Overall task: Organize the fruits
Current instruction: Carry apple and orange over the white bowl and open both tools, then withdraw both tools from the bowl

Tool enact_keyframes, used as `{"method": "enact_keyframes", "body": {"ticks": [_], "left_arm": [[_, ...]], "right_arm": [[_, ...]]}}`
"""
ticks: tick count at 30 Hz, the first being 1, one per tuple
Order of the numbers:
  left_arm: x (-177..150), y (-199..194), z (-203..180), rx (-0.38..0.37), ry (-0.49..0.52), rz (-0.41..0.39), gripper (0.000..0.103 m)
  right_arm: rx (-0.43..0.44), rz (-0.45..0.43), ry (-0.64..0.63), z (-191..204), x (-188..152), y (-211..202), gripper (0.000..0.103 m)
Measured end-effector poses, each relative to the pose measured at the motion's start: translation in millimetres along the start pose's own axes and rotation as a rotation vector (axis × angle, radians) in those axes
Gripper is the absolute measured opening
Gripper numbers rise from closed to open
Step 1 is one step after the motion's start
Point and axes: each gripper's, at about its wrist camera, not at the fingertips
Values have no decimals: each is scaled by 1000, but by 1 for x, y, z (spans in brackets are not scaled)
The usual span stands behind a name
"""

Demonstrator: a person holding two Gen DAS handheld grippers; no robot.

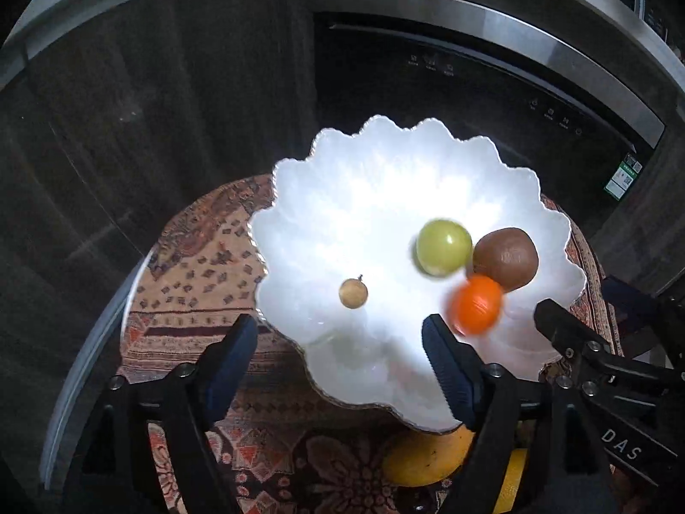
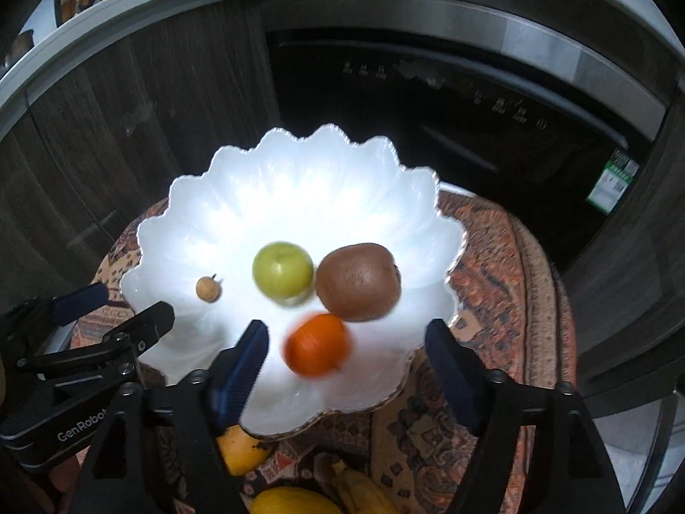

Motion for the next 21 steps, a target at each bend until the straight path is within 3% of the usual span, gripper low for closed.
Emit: {"method": "enact_keyframes", "body": {"ticks": [7,21], "left_arm": [[0,-25,-3,25,8,-40,92],[-16,-95,-24,52,37,-125,100]], "right_arm": [[-33,-24,13,-6,1,-21,84],[-54,-100,40,-20,-11,-81,84]]}}
Point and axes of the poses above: each gripper's, at about its wrist camera, not at the fingertips, and y roughly the way its jaws point, z to its left, x to its top, and after that the axes turned 13 degrees about -x, right-handed
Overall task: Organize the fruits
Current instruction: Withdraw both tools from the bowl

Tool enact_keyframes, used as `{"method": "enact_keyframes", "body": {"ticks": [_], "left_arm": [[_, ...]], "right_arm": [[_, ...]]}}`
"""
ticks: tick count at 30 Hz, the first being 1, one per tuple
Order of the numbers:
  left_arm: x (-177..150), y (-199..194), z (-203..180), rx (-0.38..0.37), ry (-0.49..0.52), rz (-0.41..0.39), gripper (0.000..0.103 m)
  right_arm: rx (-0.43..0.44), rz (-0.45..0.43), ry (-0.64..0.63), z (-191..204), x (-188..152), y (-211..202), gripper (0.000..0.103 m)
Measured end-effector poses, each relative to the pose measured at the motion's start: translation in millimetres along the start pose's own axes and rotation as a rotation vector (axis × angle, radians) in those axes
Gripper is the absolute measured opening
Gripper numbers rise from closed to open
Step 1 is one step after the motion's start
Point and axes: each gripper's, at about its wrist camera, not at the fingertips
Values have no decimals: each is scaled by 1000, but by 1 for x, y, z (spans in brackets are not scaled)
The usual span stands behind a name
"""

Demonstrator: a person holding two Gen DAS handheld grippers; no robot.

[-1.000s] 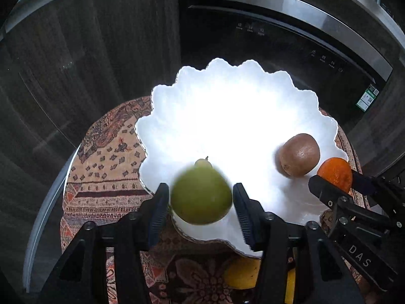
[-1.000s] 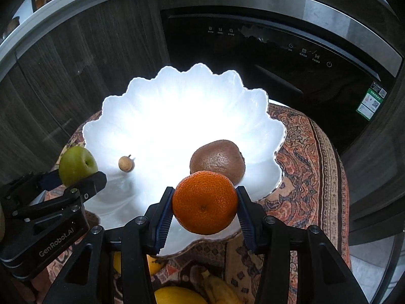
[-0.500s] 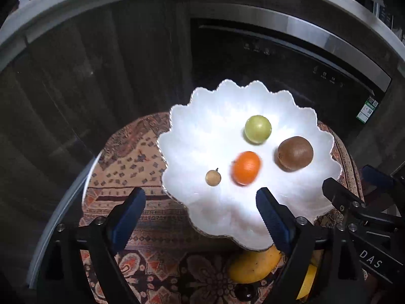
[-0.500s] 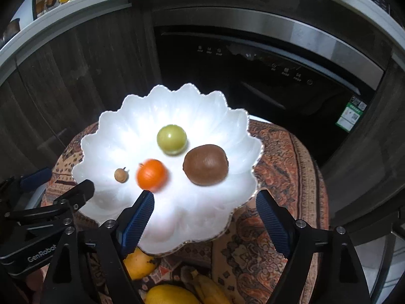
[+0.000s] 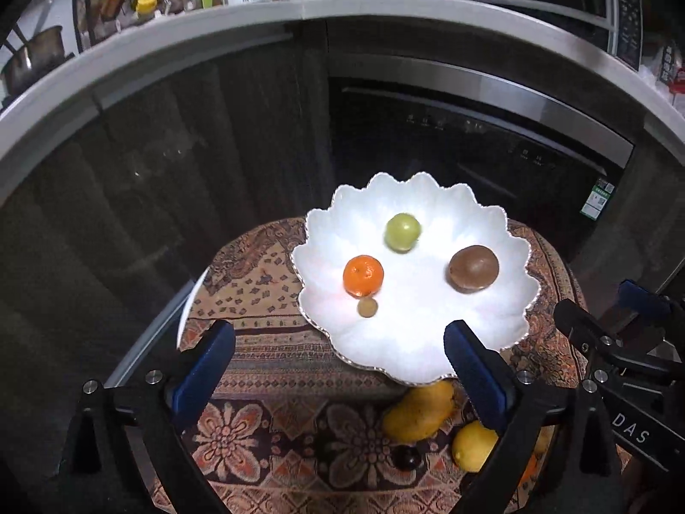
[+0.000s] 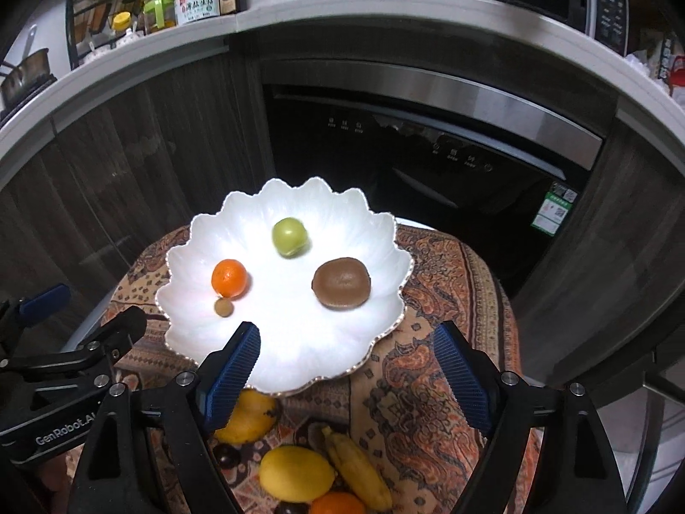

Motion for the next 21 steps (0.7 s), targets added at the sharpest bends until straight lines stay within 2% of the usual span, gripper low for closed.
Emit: {"method": "enact_keyframes", "body": {"ticks": [12,21], "left_arm": [[-21,-36,-28,-3,43,-31,102],[-41,-42,-56,-25,65,-15,102]], "right_arm": [[-56,-26,45,-30,-24,-37,87],[-89,-20,73,-61,-47,-47,87]]}}
Point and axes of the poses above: each gripper's, at about its wrist camera, not at the fingertips, and y roughly the way its jaws point, z to its left, x to its top, and after that the axes turned 13 degrees about -x, right-handed
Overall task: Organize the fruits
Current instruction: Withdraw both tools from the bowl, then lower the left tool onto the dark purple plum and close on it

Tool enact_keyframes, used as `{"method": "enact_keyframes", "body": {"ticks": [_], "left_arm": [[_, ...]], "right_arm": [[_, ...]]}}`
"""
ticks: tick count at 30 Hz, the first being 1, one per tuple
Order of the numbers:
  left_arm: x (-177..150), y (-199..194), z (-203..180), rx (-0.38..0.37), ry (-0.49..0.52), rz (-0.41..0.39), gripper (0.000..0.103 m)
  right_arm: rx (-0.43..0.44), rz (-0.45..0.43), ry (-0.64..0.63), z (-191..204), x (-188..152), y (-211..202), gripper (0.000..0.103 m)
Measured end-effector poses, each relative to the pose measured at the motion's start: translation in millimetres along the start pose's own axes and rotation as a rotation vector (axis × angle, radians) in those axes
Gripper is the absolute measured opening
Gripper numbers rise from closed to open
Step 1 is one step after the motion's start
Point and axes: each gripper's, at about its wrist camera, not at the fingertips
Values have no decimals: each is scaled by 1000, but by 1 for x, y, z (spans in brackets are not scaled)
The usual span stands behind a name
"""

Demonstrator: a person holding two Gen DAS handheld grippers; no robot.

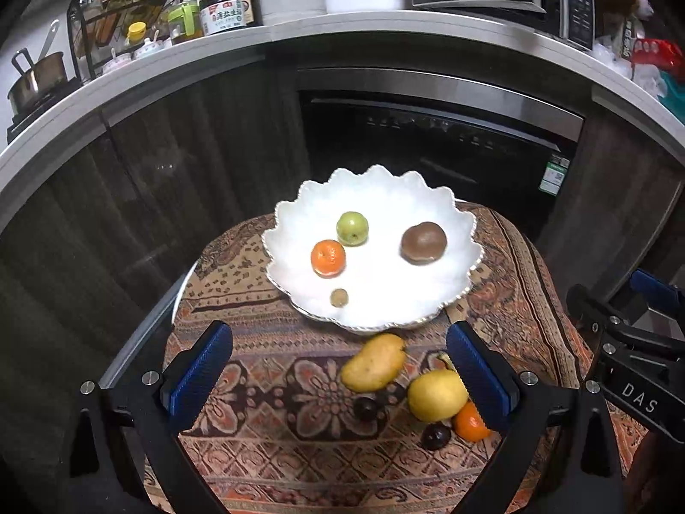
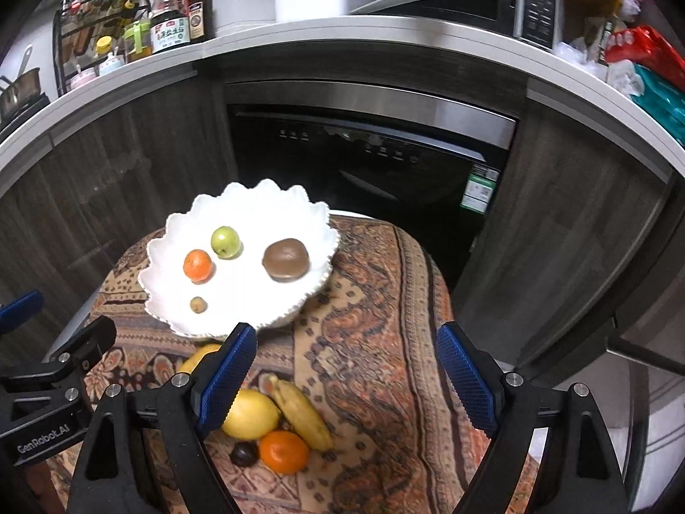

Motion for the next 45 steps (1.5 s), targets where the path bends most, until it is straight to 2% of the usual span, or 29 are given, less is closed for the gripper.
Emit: {"method": "enact_keyframes", "body": {"ticks": [10,21,29,34,39,45], "left_arm": [[-22,7,-11,-8,21,27,102],[-48,29,8,2,0,76,100],[-71,59,16,-10,-19,143,95],[-81,78,17,-20,-26,180,84],[-87,96,17,-24,-31,208,81],[-90,114,15,-33,-28,231,70]], "right_arm": [[-21,23,8,-14,-22,3,87],[-21,61,-27,9,-47,18,87],[-26,78,-52,21,-59,33,87],[-31,100,-61,26,-65,47,87],[-31,122,-74,31,-72,59,87],[-33,138,-79,33,-75,70,87]]}}
Point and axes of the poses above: each gripper's, at about its wrist camera, not at the fingertips, and y roughly the way its jaws point, z to its left, x to its top, and after that the axes turned 13 degrees about -x, right-handed
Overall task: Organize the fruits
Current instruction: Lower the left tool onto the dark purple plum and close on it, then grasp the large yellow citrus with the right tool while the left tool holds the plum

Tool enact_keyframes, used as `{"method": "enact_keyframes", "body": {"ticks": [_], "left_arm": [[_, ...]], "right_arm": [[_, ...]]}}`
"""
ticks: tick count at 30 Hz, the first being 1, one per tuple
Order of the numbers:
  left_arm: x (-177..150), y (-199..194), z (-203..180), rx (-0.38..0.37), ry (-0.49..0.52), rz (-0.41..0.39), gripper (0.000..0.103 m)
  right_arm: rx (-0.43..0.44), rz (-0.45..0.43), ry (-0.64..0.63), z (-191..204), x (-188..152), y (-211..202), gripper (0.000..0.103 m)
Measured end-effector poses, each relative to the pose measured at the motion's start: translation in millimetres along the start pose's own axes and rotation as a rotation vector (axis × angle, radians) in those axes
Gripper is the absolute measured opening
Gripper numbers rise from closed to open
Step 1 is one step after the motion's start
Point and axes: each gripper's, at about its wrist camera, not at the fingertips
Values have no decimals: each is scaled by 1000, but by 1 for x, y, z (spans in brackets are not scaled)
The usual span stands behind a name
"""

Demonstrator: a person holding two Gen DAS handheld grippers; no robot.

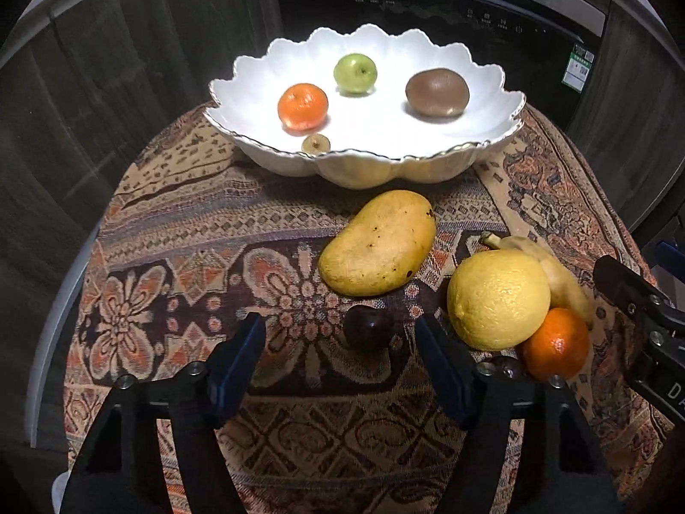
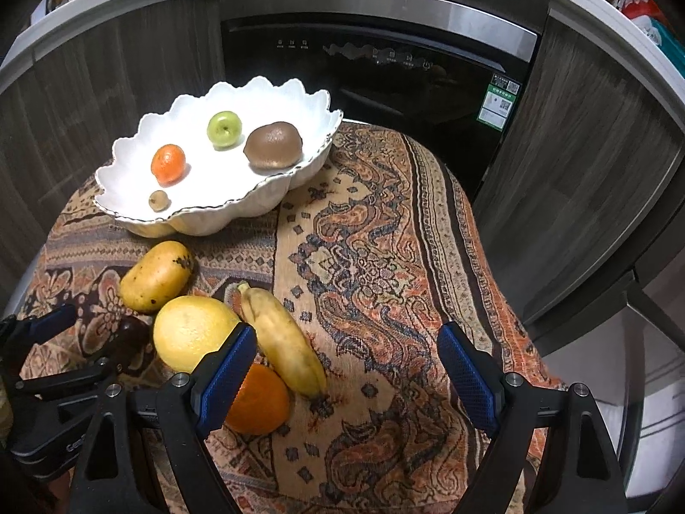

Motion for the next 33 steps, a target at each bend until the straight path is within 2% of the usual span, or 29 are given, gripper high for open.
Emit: {"method": "enact_keyframes", "body": {"ticks": [3,6,8,12,16,26,33], "left_arm": [[0,7,0,1,4,10,64],[-1,13,0,-8,6,23,53],[-1,16,-1,-14,11,32,42],[-2,19,-2,-24,14,31,38],[-2,20,-1,-44,15,29,28],[-5,6,4,-48,1,14,26],[-7,-14,22,-14,-24,-6,26]], "right_arm": [[1,6,-3,1,-1,4,87],[1,13,-7,2,-2,8,87],[1,17,-7,1,-3,10,87],[2,20,-9,1,-4,12,87],[2,20,-8,2,-4,11,87],[3,-3,-16,4,-5,5,87],[63,-24,-36,19,-1,-8,87]]}}
Point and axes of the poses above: each gripper's, at about its wrist camera, not at the fingertips, and y roughly the way its jaws point, z to its left, x to its top, and after that the axes turned 13 degrees about -x, right-handed
